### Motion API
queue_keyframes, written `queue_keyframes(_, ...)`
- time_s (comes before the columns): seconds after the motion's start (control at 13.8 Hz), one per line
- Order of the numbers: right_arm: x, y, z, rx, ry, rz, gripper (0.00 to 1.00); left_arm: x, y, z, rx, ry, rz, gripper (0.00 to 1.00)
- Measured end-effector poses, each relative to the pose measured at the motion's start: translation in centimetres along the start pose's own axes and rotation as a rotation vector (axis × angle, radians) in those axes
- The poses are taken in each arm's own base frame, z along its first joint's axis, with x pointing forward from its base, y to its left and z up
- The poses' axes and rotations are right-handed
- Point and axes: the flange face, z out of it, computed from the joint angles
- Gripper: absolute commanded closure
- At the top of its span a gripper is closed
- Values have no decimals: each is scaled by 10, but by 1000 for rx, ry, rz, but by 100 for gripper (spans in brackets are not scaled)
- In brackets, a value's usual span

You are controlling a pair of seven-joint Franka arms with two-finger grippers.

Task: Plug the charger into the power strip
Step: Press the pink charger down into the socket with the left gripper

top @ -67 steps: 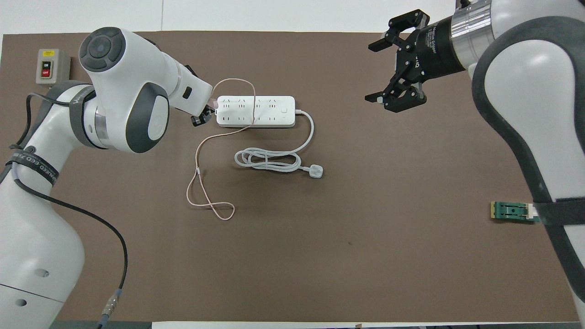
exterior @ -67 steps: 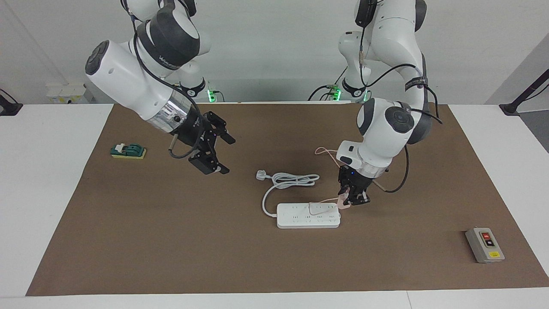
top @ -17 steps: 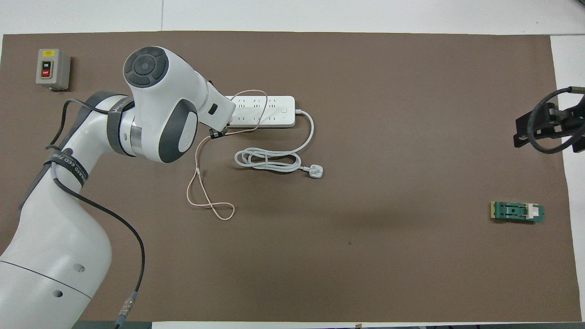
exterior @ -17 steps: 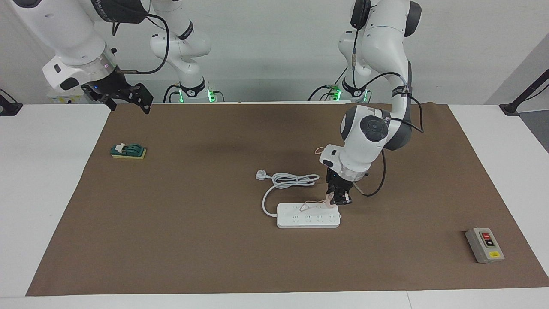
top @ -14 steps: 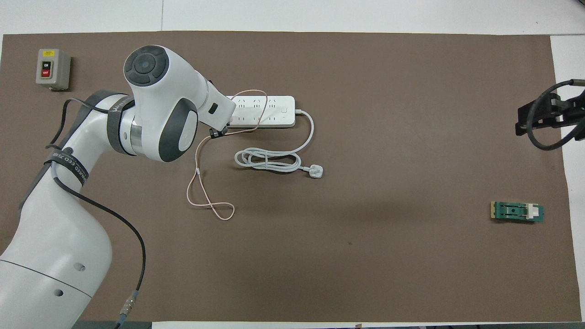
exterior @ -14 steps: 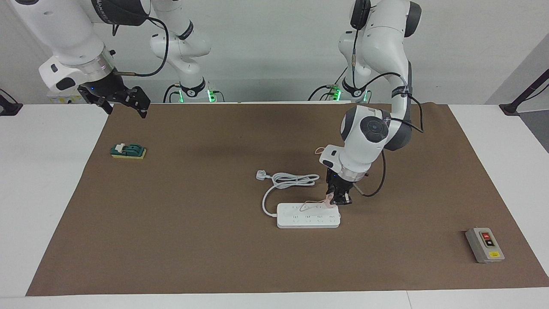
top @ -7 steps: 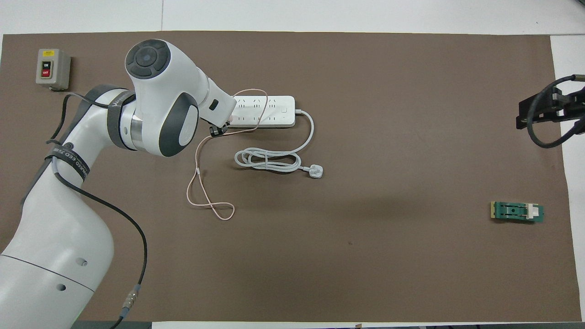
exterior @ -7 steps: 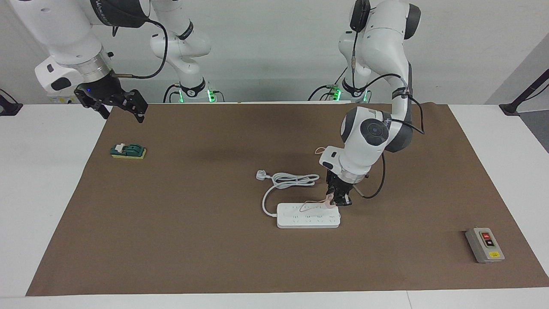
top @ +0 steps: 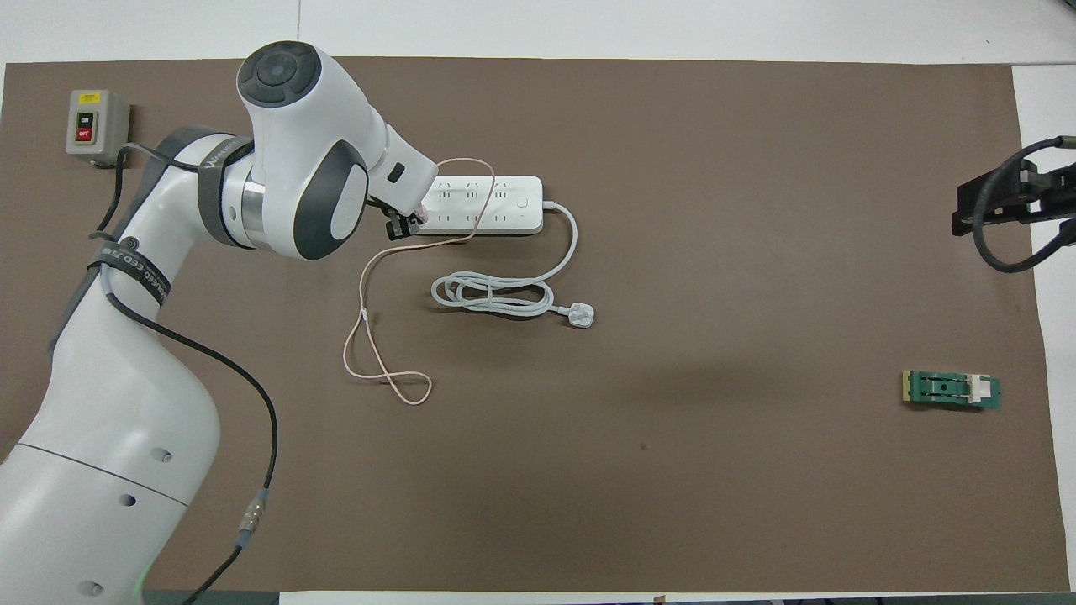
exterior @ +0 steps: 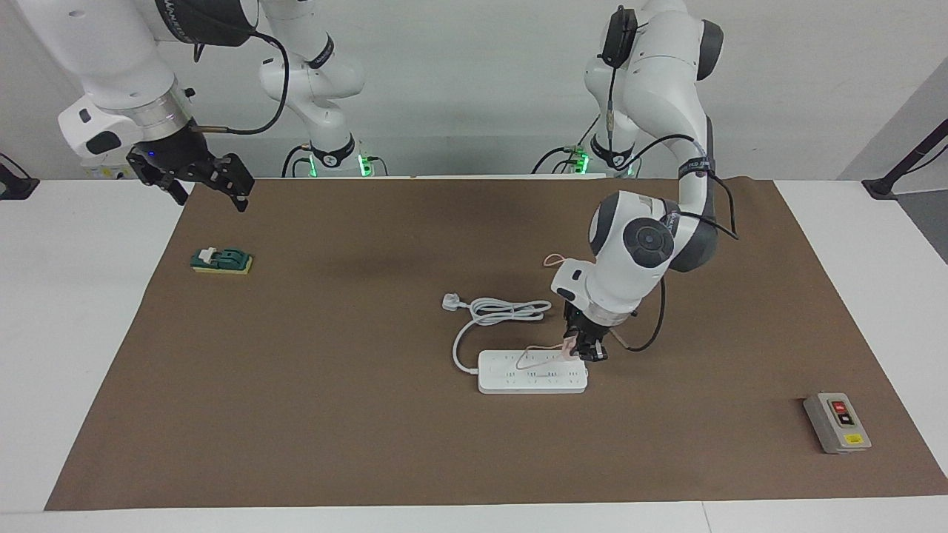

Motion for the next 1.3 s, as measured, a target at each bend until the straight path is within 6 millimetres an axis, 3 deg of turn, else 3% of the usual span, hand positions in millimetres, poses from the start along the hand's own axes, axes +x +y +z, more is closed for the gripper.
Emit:
queue_keyframes(0.36, 1, 18, -1, 3, 1, -9, 0, 1, -7, 2, -15, 0, -5, 100)
queue_keyframes(0.94, 0, 18, -1, 5, 15, -11, 0, 0, -7, 3, -16, 1, -2, 100)
queue_keyframes(1.3, -33, 16, 16, 21, 28, -30, 0, -9, -8, 3, -17, 41, 61, 100)
